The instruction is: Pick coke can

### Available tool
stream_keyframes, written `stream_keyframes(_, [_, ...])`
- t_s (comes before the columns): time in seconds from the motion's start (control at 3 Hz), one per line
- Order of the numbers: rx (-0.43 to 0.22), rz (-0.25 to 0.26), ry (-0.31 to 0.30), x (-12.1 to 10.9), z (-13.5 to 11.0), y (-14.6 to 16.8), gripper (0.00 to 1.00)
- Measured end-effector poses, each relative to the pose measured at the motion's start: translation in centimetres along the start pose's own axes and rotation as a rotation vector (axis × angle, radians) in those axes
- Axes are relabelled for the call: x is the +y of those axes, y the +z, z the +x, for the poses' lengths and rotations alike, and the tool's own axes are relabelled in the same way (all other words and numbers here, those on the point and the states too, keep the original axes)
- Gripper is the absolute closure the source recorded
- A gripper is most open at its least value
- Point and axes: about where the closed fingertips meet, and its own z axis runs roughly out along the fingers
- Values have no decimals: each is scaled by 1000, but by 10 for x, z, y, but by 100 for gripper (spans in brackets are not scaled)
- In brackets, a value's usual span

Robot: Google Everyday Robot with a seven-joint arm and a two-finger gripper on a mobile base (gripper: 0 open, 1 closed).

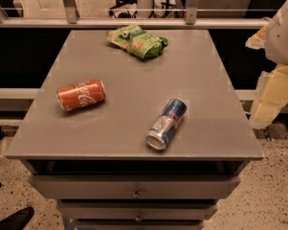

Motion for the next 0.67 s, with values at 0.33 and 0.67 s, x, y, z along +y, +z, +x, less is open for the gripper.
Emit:
stream_keyframes(0.33, [-13,-2,-5,-1,-6,3,0])
stream_keyframes(0.67, [-103,-20,-41,-11,-44,20,0])
